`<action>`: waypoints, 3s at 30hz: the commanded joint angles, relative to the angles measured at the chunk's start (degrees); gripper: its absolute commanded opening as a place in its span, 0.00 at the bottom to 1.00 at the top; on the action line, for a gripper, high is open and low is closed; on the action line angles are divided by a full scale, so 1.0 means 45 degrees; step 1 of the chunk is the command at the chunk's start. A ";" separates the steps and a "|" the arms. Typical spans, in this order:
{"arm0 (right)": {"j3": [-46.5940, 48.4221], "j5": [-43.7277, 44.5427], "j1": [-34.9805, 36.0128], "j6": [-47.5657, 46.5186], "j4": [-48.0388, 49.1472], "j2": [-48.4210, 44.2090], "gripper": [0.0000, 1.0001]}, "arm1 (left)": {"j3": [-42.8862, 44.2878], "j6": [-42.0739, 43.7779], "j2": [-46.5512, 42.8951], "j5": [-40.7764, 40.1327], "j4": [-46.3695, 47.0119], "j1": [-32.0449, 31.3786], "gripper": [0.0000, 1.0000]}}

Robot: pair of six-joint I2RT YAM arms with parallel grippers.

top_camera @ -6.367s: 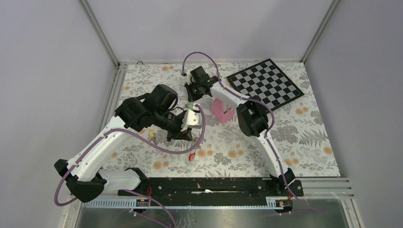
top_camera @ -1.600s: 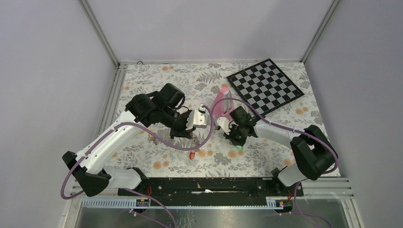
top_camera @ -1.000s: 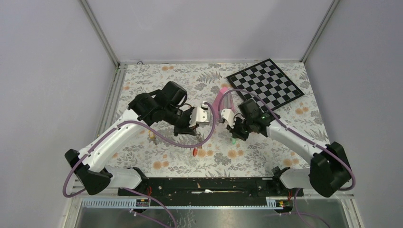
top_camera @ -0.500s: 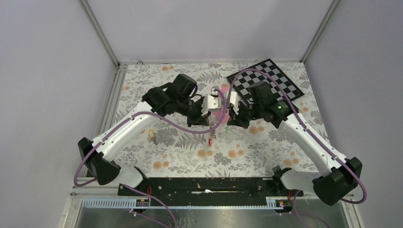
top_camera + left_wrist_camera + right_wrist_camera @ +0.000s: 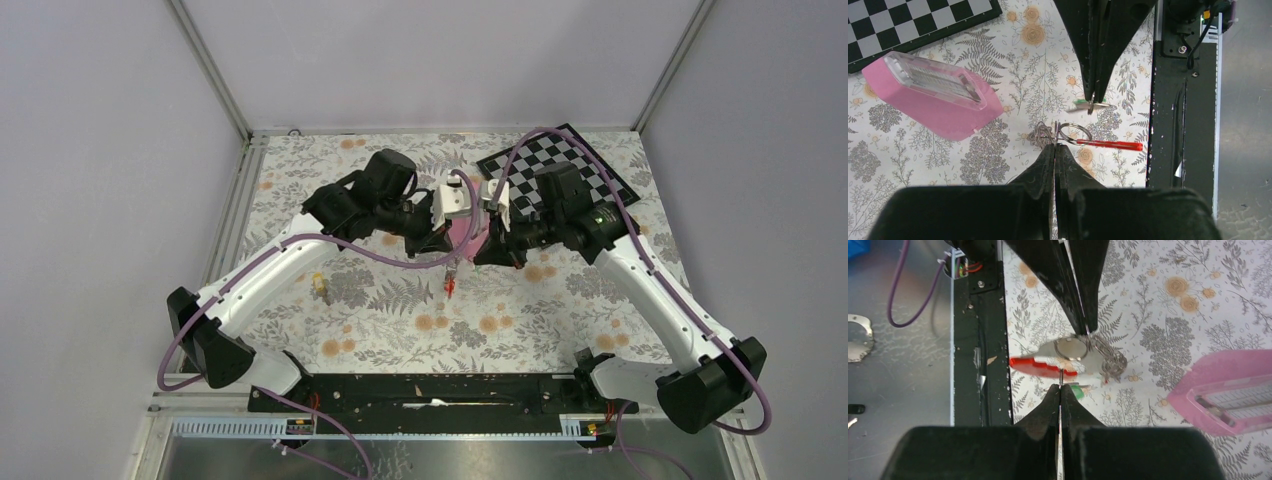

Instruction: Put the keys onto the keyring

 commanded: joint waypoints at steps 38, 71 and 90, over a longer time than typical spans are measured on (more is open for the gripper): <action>0.0587 0.0227 -0.0131 0.2168 0.1488 0.1123 0.00 | -0.0610 -0.0691 -0.0208 -0.0051 0.1635 -0.0343 0.00; -0.1089 -0.0530 -0.0414 0.2150 0.2275 0.0468 0.04 | -0.0734 -0.0206 -0.0374 0.2391 0.1792 0.0144 0.00; -0.0106 -0.1235 -0.1204 0.1339 0.0936 -0.0504 0.39 | -0.1262 -0.0959 -0.0136 0.3743 0.2815 0.0357 0.00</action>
